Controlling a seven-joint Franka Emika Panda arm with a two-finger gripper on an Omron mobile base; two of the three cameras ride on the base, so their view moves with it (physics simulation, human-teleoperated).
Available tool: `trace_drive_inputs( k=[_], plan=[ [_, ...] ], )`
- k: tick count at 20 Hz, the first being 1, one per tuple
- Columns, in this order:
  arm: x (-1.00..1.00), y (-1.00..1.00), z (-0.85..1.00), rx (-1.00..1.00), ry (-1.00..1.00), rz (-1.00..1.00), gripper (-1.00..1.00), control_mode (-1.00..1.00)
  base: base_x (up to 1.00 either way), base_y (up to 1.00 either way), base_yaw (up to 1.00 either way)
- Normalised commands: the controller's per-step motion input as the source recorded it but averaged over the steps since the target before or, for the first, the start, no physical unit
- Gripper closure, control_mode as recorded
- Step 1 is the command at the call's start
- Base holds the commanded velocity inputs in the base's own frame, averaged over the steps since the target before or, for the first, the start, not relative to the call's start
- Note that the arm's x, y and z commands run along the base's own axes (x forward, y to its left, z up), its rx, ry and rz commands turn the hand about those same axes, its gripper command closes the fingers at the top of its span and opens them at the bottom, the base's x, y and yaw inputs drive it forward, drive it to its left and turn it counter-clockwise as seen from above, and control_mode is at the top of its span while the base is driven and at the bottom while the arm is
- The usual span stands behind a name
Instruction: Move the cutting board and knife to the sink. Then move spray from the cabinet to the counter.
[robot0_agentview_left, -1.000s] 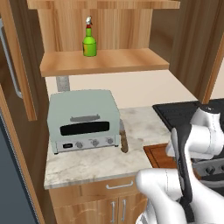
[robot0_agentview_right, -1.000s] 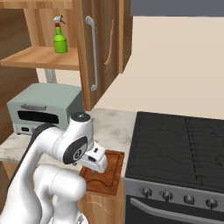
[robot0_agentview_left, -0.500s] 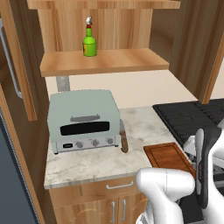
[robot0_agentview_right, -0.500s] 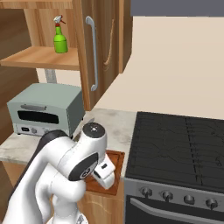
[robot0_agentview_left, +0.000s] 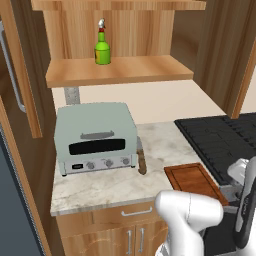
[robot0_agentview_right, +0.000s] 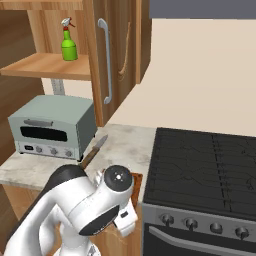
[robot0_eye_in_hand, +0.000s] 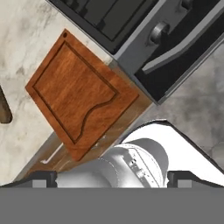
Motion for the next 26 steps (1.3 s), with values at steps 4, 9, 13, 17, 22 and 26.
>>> trace_drive_inputs(
  k=[4, 9, 13, 17, 22, 26],
  plan=[
    [-0.18, 0.0, -0.23, 0.08, -0.09, -0.12, -1.0, -1.0, 0.0, 0.0, 0.0],
    [-0.04, 0.0, -0.35, 0.05, -0.02, -0.07, -1.0, -1.0, 0.0, 0.0, 0.0],
    [0.01, 0.0, -0.27, 0.08, -0.02, 0.0, -1.0, -1.0, 0.0, 0.0, 0.0],
    [0.06, 0.0, -0.28, 0.1, 0.0, 0.0, -1.0, -1.0, 0.0, 0.0, 0.0],
    [0.0, 0.01, -0.35, 0.11, -0.02, -0.01, -1.0, -1.0, 0.0, 0.0, 0.0],
    [0.12, 0.08, -0.28, 0.07, -0.05, -0.05, -1.0, -1.0, 0.0, 0.0, 0.0]
  ],
)
